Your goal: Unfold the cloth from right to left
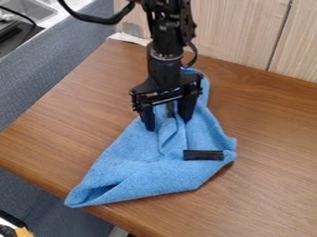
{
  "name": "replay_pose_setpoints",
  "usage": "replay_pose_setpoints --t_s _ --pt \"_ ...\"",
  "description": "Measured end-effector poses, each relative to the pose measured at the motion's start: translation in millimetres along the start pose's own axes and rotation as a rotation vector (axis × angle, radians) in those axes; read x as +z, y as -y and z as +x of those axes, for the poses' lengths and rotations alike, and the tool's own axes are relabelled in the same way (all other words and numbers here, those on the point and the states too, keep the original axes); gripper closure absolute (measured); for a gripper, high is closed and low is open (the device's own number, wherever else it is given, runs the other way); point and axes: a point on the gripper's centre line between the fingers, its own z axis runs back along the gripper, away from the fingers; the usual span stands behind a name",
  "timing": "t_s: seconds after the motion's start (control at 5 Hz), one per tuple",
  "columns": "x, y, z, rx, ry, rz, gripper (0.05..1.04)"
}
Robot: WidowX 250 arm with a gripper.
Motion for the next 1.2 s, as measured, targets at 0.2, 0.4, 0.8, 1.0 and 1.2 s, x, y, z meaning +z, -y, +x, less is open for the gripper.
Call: replay_pose_setpoints --t_s 0.2,0.4,0.8,1.0,1.2 --pt "0.0 1.8 1.3 0.001 0.008 -0.011 0.418" --pt "0.3 3.0 0.2 -0.001 0.0 -0.018 0.718" --pt "0.5 2.9 -1.7 -0.001 -0.015 -0.023 1.014" --pt "10.3 -0.9 -1.5 0.012 -0.012 -0.022 1.025" --pt "41.1 -4.9 5.0 0.032 0.036 -0.055 1.026"
